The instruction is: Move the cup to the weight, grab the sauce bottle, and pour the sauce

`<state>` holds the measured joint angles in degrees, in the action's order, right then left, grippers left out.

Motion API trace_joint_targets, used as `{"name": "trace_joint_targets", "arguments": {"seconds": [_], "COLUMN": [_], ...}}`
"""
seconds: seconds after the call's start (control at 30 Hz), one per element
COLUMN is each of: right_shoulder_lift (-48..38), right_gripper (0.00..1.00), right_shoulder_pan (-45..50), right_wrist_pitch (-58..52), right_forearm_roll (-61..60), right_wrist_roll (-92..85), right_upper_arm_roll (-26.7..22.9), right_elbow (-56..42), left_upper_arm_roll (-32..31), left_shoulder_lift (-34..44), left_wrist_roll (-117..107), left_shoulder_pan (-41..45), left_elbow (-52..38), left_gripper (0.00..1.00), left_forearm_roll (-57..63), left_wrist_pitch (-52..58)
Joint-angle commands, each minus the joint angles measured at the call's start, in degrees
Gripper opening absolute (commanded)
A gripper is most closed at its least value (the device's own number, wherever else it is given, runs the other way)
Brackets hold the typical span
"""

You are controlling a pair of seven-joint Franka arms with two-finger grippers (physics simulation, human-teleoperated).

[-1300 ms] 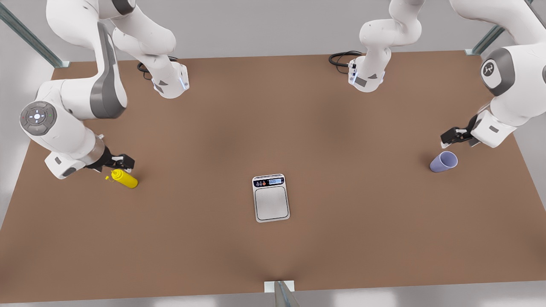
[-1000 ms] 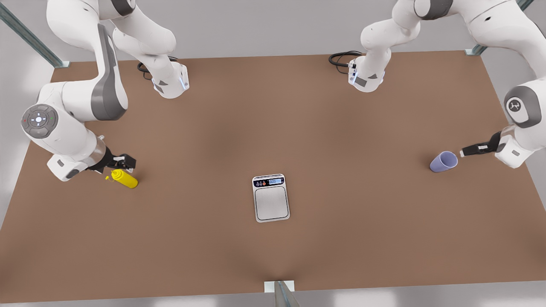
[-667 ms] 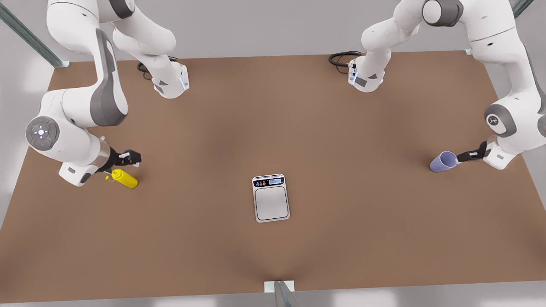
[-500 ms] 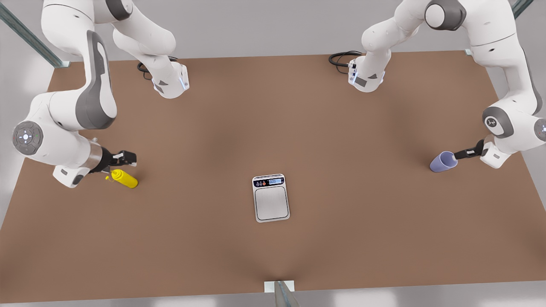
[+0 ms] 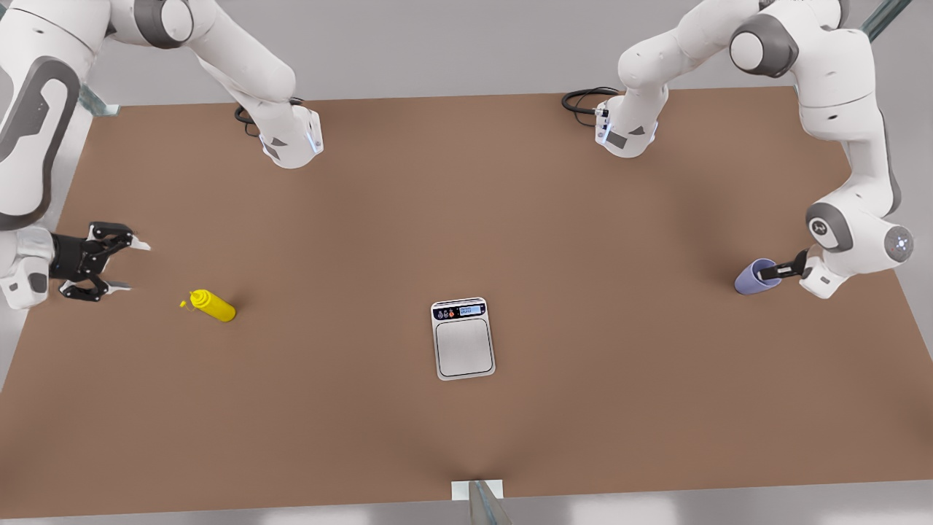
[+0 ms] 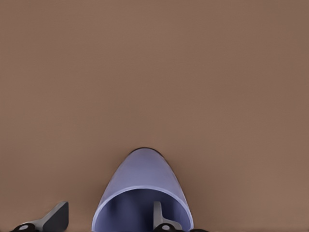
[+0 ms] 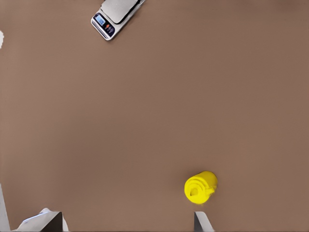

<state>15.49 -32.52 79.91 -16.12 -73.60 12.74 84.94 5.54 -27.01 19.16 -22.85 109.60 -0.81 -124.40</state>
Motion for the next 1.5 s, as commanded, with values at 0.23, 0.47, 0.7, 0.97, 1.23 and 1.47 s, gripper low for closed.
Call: {"name": "trace_joint_targets", "arguments": {"seconds": [0.23,0.47,0.7,0.97,1.23,1.47], "right_shoulder_lift": [8.42,20.36,32.23,37.16,38.56,42.52], "right_gripper": [1.0,1.0,1.0,1.0,1.0,1.0], "right_shoulder_pan": [-12.21,-22.14,-23.29,-26.19,-24.17,-22.23], "right_wrist_pitch": [-2.13,-8.1,-5.38,-3.97,-3.88,1.21], "right_forearm_roll": [-13.67,-19.83,-21.41,-21.06,-21.58,-22.9], "right_wrist_roll": [-12.71,-45.49,-50.5,-56.31,-56.66,-59.3], "right_upper_arm_roll": [0.09,0.18,0.0,-0.18,-0.18,-0.09], "right_elbow": [0.66,-0.92,-5.13,-6.1,-6.02,-4.7], "left_upper_arm_roll": [0.44,0.44,0.44,-0.17,-9.05,-18.9], "left_shoulder_lift": [-1.11,-1.2,-1.2,3.37,4.87,-9.72], "left_wrist_roll": [0.17,0.61,0.53,-6.24,-50.52,-105.73], "left_shoulder_pan": [0.09,0.09,0.61,9.48,39.55,47.28], "left_elbow": [0.0,-0.18,-1.06,-2.46,-5.19,-24.08], "left_gripper": [0.44,0.21,0.21,0.21,0.21,0.21], "left_forearm_roll": [0.02,-0.24,-0.33,-2.88,-6.57,-1.65], "left_wrist_pitch": [-0.67,-0.67,-1.11,0.47,0.73,0.29]}}
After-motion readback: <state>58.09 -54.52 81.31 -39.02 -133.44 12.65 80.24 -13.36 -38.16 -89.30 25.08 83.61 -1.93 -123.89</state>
